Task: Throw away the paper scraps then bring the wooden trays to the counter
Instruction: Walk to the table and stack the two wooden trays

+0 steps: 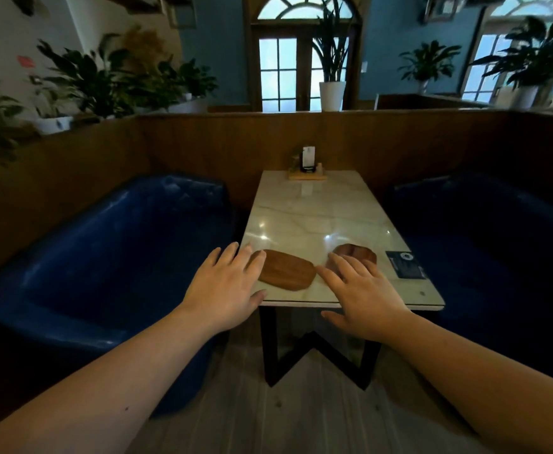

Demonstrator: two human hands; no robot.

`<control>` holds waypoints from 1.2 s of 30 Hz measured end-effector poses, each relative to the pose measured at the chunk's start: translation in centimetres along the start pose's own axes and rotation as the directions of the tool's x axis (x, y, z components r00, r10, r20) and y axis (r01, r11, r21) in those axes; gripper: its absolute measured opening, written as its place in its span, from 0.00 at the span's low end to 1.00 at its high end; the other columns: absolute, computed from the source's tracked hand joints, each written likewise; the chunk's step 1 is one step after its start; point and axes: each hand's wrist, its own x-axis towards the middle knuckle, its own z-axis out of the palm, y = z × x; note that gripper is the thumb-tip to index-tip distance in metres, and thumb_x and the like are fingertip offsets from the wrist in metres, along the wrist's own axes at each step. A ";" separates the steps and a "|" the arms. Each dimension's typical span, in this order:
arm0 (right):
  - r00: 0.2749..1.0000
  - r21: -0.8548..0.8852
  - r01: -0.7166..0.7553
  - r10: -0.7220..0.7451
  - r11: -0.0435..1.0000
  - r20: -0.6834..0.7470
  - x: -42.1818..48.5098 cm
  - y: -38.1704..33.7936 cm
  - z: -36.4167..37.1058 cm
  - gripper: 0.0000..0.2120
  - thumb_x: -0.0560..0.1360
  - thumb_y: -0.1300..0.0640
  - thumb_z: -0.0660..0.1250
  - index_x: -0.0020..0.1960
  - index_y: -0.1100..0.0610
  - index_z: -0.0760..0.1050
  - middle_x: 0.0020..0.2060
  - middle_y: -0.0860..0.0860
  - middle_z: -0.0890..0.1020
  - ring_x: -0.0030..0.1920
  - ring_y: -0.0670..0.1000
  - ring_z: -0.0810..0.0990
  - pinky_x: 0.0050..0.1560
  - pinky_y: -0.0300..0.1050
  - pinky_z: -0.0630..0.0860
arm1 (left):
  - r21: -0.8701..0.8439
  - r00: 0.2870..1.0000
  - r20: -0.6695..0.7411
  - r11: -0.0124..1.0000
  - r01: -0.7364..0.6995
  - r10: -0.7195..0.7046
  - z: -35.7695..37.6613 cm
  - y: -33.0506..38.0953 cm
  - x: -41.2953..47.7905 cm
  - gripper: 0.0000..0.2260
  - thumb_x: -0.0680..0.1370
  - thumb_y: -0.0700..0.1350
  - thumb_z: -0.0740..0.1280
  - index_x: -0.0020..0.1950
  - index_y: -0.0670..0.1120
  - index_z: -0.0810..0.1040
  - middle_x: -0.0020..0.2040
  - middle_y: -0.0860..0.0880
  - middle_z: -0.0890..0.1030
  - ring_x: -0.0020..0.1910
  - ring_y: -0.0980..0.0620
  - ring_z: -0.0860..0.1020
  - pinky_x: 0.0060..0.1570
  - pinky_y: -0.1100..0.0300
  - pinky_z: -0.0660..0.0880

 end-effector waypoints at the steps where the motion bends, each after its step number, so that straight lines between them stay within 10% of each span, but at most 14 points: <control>1: 1.000 0.007 0.004 -0.004 1.000 0.005 1.5 0.8 1.0 0.40 0.72 0.33 0.60 0.77 0.49 0.50 0.78 0.56 0.56 0.77 0.58 0.55 0.74 0.59 0.56 | -0.004 1.000 0.007 1.000 0.004 -0.004 1.1 -0.4 1.6 0.32 0.78 0.61 0.56 0.76 0.47 0.53 0.76 0.45 0.59 0.74 0.43 0.57 0.72 0.45 0.58; 22: 0.944 0.239 -0.249 0.180 0.939 0.276 27.0 11.6 17.9 0.38 0.74 0.38 0.64 0.77 0.49 0.51 0.74 0.52 0.65 0.71 0.54 0.67 0.66 0.53 0.70 | -0.189 0.975 0.222 0.981 0.051 -0.008 23.8 -10.6 27.6 0.29 0.78 0.62 0.54 0.74 0.48 0.58 0.71 0.47 0.68 0.66 0.47 0.68 0.59 0.50 0.72; 36: 0.610 0.410 -0.789 0.504 0.457 0.611 31.5 12.0 28.6 0.33 0.74 0.39 0.67 0.70 0.59 0.65 0.59 0.55 0.79 0.56 0.55 0.79 0.47 0.45 0.73 | -0.436 0.871 0.491 0.862 0.260 -0.014 37.1 -14.7 36.7 0.26 0.77 0.62 0.56 0.71 0.49 0.62 0.66 0.46 0.72 0.62 0.45 0.72 0.51 0.49 0.76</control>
